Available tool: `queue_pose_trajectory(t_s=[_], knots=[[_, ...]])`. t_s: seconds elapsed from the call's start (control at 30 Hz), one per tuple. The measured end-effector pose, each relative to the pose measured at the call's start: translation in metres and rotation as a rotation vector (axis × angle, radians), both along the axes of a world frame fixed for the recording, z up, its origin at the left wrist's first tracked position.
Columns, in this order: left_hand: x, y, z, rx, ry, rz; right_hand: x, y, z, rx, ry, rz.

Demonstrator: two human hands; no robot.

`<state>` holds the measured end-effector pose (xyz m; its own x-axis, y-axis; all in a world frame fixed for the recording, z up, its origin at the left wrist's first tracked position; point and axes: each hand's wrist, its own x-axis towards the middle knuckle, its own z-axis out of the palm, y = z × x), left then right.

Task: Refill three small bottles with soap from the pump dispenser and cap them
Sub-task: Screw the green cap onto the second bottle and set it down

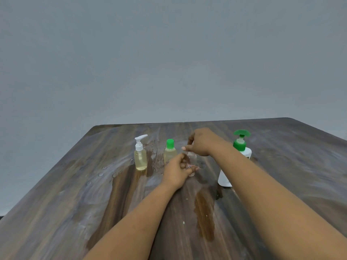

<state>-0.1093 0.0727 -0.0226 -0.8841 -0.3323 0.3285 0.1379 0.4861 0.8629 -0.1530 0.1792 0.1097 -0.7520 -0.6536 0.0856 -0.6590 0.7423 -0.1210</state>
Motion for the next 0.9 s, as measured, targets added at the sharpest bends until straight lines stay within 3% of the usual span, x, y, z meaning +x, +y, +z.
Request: queue_pose_trajectory(t_s=[0.27, 0.5, 0.67, 0.73, 0.9], knots=[[-0.005, -0.004, -0.005, 0.100, 0.001, -0.044, -0.005, -0.003, -0.017, 0.004, 0.132, 0.029], [-0.004, -0.004, -0.003, 0.087, -0.015, -0.059, -0.006, 0.019, -0.007, -0.027, -0.068, 0.227], [-0.002, -0.004, -0.003, 0.089, -0.027, -0.049, -0.002, 0.012, -0.004, -0.118, -0.035, 0.135], [-0.001, -0.003, -0.002, 0.099, -0.027, -0.044, 0.000, 0.007, -0.005, -0.051, 0.016, 0.087], [0.001, -0.002, 0.000, 0.079, -0.039, -0.038, 0.000, 0.008, -0.002, -0.012, -0.028, 0.190]])
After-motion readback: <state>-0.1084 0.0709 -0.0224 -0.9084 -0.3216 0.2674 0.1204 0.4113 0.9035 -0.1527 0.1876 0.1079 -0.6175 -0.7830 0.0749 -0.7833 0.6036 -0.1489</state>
